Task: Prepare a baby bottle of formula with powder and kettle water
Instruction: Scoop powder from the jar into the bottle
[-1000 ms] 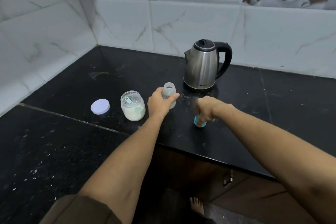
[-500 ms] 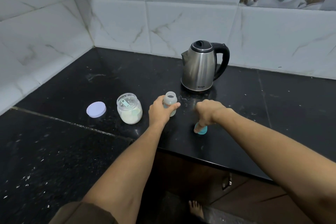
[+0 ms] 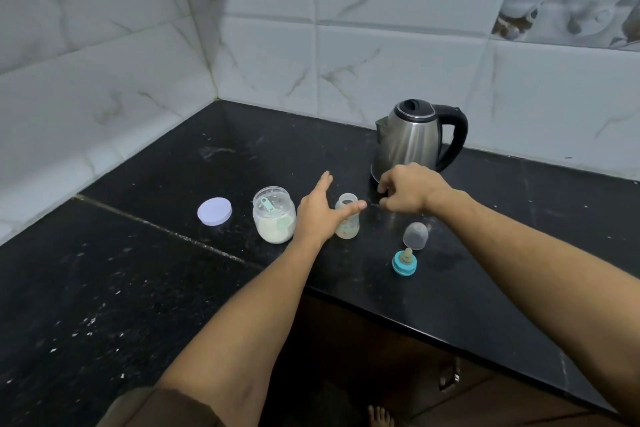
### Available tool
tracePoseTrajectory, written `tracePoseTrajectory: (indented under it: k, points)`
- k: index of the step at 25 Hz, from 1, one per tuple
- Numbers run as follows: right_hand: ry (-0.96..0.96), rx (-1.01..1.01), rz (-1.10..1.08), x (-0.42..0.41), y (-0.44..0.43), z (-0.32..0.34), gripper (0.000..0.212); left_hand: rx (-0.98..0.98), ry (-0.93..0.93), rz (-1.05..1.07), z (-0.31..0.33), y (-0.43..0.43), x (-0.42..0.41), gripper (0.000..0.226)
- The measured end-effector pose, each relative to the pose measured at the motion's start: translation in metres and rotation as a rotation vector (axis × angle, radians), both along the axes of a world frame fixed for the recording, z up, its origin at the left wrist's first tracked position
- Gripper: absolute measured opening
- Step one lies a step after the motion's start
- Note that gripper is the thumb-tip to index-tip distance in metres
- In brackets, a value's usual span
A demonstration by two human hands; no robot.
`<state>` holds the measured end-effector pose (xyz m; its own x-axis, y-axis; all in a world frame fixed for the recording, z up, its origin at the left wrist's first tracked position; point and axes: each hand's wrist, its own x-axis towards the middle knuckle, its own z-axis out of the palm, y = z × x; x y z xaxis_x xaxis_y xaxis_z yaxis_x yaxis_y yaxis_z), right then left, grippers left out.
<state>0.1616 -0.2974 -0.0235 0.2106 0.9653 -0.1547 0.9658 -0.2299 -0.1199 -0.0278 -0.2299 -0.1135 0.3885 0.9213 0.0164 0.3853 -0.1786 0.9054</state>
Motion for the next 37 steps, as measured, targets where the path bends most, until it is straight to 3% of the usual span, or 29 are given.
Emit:
tracePoseTrajectory:
  k: [3,6,10,16,19,22,26,32,37]
  points:
    - [0.134,0.217,-0.006,-0.026,0.022,0.022,0.016,0.231,-0.032,0.148,0.038,0.007,-0.015,0.075]
    - [0.245,0.261,0.078,-0.064,0.052,0.03,0.016,0.422,0.013,0.362,0.052,0.027,-0.054,0.045]
    - [0.3,0.129,0.252,-0.113,0.087,0.021,0.017,0.278,0.13,0.374,0.037,0.039,-0.109,0.068]
    - [0.142,-0.008,0.382,-0.161,0.118,-0.011,0.014,-0.036,0.218,0.195,0.009,0.036,-0.136,0.137]
    - [0.04,-0.087,0.397,-0.168,0.126,-0.023,0.024,-0.076,0.254,0.174,-0.001,0.041,-0.132,0.139]
    - [0.037,-0.164,0.351,-0.167,0.137,-0.038,0.026,-0.076,0.251,0.208,-0.008,0.045,-0.127,0.122]
    - [0.157,-0.203,0.255,-0.164,0.147,-0.048,0.023,-0.029,0.18,0.227,-0.011,0.044,-0.12,0.068]
    - [0.252,-0.052,0.162,-0.164,0.15,-0.049,0.018,0.087,0.166,0.202,0.005,0.046,-0.117,0.055]
    - [0.241,-0.021,0.277,-0.159,0.15,-0.028,0.022,0.255,0.266,0.183,0.021,0.047,-0.122,0.042]
